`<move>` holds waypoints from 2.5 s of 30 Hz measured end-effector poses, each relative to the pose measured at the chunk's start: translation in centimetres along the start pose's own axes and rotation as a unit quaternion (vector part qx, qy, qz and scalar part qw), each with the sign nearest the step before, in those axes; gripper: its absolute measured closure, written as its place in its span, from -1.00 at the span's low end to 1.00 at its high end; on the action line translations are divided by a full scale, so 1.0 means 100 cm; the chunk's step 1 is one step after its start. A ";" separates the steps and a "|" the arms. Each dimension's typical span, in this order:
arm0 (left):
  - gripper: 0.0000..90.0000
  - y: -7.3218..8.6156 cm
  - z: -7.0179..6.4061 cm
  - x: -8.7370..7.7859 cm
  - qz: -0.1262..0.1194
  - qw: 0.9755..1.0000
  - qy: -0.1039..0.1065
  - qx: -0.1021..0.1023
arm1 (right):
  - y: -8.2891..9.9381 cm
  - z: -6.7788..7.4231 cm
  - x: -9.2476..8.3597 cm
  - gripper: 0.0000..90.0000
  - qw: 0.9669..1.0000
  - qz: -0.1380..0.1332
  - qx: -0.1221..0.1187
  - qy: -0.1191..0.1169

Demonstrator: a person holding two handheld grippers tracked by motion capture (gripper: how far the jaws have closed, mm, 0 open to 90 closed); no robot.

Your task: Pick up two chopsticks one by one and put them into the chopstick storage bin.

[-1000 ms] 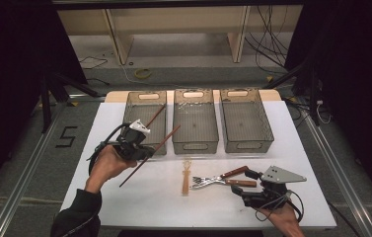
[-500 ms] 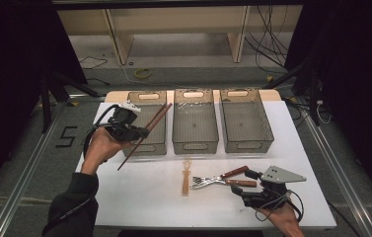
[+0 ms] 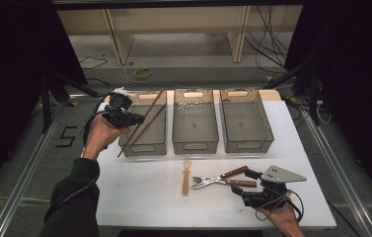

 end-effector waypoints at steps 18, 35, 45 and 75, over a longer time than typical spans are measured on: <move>0.87 -0.017 0.022 0.013 -0.013 1.000 -0.022 -0.012 | 0.000 0.000 0.000 -0.40 1.000 0.000 -0.001 -0.002; 0.87 -0.028 0.036 0.030 -0.025 0.998 -0.043 -0.024 | 0.001 0.000 0.001 -0.40 1.000 0.002 -0.001 -0.005; 0.86 -0.020 0.046 0.044 -0.032 0.998 -0.048 -0.040 | 0.001 0.001 0.001 -0.40 1.000 0.001 -0.001 -0.007; 0.86 0.003 0.056 0.062 -0.029 0.997 -0.059 -0.051 | 0.001 0.002 0.002 -0.40 1.000 0.002 0.001 -0.009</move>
Point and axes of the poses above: each handheld gripper's, and its own axes: x roughly forward along the jaws, y roughly out of its underside, z roughly to its left, the point moved 7 cm from there along x, roughly forward along the jaws, and after that the axes turned 7 degrees about -z, right-handed, at the moved point
